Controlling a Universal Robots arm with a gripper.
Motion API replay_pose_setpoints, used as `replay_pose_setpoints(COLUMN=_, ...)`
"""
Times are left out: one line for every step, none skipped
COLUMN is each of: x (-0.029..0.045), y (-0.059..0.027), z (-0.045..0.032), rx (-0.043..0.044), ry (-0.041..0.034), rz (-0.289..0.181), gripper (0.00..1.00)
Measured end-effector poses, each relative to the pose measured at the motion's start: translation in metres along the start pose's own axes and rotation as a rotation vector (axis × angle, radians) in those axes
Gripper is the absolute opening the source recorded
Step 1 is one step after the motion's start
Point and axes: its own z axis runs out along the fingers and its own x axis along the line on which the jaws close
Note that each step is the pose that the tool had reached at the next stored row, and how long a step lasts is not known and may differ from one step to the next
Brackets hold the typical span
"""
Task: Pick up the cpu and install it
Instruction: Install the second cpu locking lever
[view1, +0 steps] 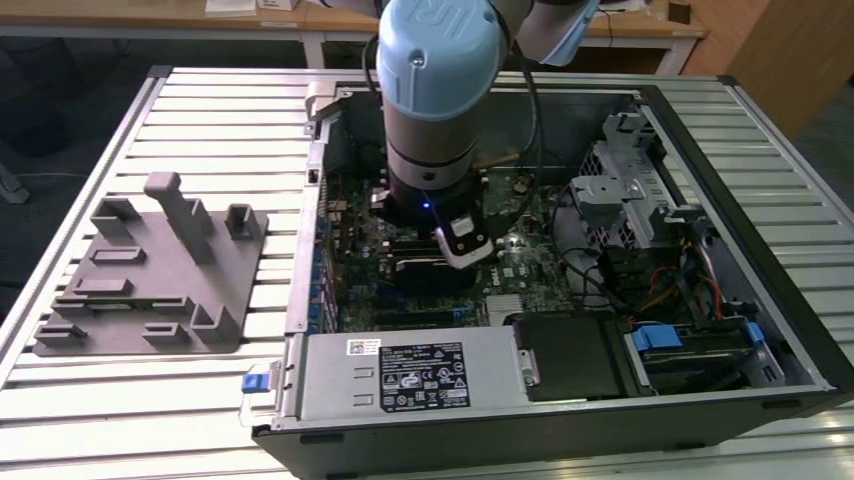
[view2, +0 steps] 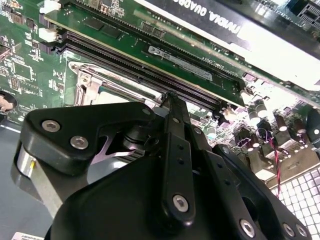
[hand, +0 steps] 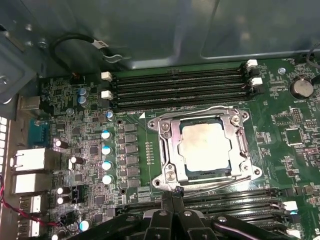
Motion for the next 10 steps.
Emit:
replay_pose_setpoints(x=0.0005, y=0.0003, z=0.0005, rx=-0.0003, ry=0.0001, rz=0.0, gripper=0.11)
replay_pose_setpoints(x=0.0011, y=0.0007, z=0.0011, rx=-0.0007, ry=0.0001, rz=0.0, gripper=0.11)
replay_pose_setpoints(x=0.0016, y=0.001, z=0.0016, rx=-0.0011, ry=0.0001, rz=0.0, gripper=0.11)
replay_pose_setpoints(x=0.0022, y=0.0014, z=0.0021, rx=-0.0015, ry=0.0002, rz=0.0, gripper=0.11)
replay_pose_setpoints(x=0.0028, y=0.0018, z=0.0026, rx=-0.002, ry=0.0002, rz=0.0, gripper=0.11)
replay_pose_setpoints(x=0.0034, y=0.0021, z=0.0032, rx=-0.0026, ry=0.0003, rz=0.0, gripper=0.11)
replay_pose_setpoints(x=0.0039, y=0.0024, z=0.0037, rx=-0.0031, ry=0.0004, rz=0.0, gripper=0.11)
replay_pose_setpoints(x=0.0042, y=0.0028, z=0.0043, rx=-0.004, ry=0.0005, rz=0.0, gripper=0.11)
replay_pose_setpoints(x=0.0044, y=0.0034, z=0.0047, rx=-0.0049, ry=0.0006, rz=0.0, gripper=0.11)
replay_pose_setpoints(x=0.0046, y=0.004, z=0.0052, rx=-0.0061, ry=0.0008, rz=0.0, gripper=0.11)
